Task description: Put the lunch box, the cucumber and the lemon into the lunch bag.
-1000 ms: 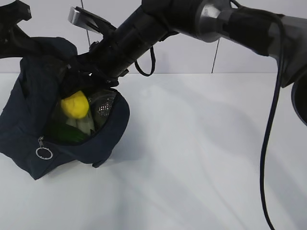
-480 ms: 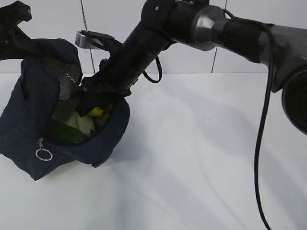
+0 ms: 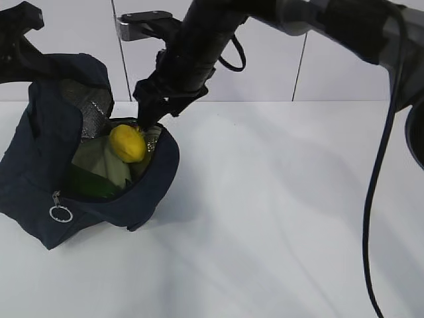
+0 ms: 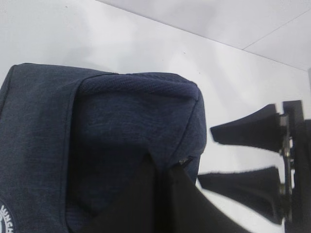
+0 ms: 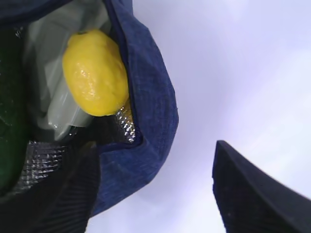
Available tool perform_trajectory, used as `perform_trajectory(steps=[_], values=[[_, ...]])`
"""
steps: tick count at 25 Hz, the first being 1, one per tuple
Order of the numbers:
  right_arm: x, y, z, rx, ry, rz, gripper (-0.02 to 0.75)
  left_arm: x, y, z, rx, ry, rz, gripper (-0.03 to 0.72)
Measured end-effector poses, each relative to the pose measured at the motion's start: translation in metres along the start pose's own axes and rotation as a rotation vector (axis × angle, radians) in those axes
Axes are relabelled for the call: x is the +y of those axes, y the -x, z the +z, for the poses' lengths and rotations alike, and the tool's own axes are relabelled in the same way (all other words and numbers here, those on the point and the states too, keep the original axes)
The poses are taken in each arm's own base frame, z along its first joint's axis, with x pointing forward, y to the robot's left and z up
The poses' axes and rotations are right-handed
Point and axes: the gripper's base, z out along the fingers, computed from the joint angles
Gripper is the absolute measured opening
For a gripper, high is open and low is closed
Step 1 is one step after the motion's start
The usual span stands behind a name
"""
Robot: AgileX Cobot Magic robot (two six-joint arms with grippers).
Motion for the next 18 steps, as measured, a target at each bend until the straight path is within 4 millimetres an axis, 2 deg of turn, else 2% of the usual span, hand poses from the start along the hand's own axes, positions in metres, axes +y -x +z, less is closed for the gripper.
perform_trajectory(steps=[3,7,13,18], values=[[-0.010,-0.003,-0.003,0.029,-0.077,0.064,0.549,0.000,0.000,0.000,0.000,0.000,0.000,-0.006],[-0.015,-0.005,-0.005,0.033,-0.093,0.143,0.549,0.000,0.000,0.000,0.000,0.000,0.000,-0.006],[-0.010,-0.003,-0.003,0.010,-0.027,0.215,0.540,0.000,0.000,0.000,0.000,0.000,0.000,-0.006],[-0.016,-0.010,0.023,0.054,-0.004,0.249,0.524,0.000,0.000,0.000,0.000,0.000,0.000,-0.006]])
